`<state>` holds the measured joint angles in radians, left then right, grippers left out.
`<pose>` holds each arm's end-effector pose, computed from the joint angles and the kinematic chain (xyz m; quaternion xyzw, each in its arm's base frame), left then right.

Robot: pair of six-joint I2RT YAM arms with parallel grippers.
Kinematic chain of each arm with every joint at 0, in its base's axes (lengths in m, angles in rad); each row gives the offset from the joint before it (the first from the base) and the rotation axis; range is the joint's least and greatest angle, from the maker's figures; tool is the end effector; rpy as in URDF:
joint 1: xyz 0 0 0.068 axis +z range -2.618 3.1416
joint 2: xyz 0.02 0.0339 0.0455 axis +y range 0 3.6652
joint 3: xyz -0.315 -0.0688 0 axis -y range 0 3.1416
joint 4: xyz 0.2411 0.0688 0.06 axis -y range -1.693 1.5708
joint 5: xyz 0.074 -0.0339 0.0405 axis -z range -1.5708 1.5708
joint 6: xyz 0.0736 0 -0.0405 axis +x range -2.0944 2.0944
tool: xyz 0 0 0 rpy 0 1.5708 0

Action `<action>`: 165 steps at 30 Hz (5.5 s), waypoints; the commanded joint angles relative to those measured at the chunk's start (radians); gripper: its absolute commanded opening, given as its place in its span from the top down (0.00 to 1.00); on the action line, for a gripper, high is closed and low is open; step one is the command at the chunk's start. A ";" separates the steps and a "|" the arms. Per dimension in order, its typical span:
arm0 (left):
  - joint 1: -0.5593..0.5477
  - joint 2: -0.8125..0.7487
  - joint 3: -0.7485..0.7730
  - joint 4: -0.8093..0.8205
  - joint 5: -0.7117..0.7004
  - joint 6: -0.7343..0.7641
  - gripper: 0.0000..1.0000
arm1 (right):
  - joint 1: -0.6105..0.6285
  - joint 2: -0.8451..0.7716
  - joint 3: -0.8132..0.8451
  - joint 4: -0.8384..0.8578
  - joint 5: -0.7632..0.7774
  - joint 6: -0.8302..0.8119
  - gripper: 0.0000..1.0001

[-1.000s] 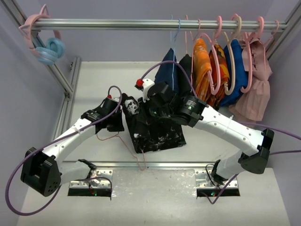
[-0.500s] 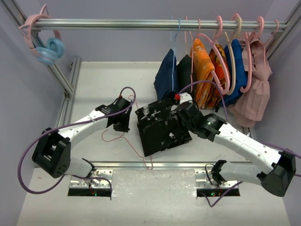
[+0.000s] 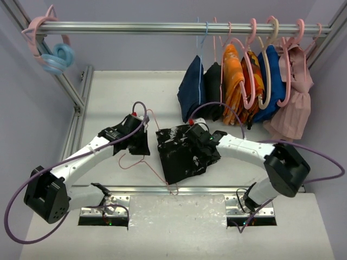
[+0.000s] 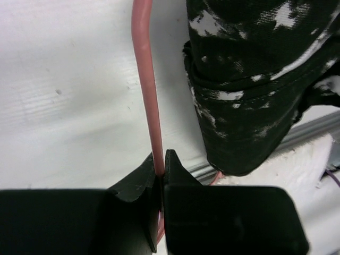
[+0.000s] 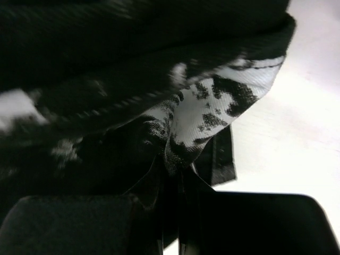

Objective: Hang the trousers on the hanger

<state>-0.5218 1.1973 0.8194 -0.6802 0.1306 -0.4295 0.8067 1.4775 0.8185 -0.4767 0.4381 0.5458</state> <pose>0.1889 -0.1197 0.2455 0.0611 0.9635 -0.1720 0.1960 0.2144 0.1786 0.1994 -0.0775 0.9511 -0.0336 0.2971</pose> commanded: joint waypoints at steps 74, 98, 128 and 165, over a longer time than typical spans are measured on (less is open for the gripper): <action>0.141 -0.057 -0.183 0.026 0.147 -0.152 1.00 | 0.156 0.041 0.156 -0.137 -0.036 0.030 0.82; 0.141 -0.074 -0.186 0.036 0.173 -0.138 1.00 | 0.076 -0.129 0.255 -0.189 -0.092 -0.033 0.91; 0.140 -0.084 -0.197 0.054 0.222 -0.121 1.00 | 0.212 0.251 0.631 -0.245 -0.042 -0.093 0.64; 0.141 -0.155 -0.259 0.045 0.089 -0.271 1.00 | 0.217 0.719 0.835 -0.041 -0.344 0.012 1.00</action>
<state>-0.3840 1.0837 0.5741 -0.6624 0.2607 -0.6494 1.0637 2.0359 1.6024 -0.5019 0.1251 0.5757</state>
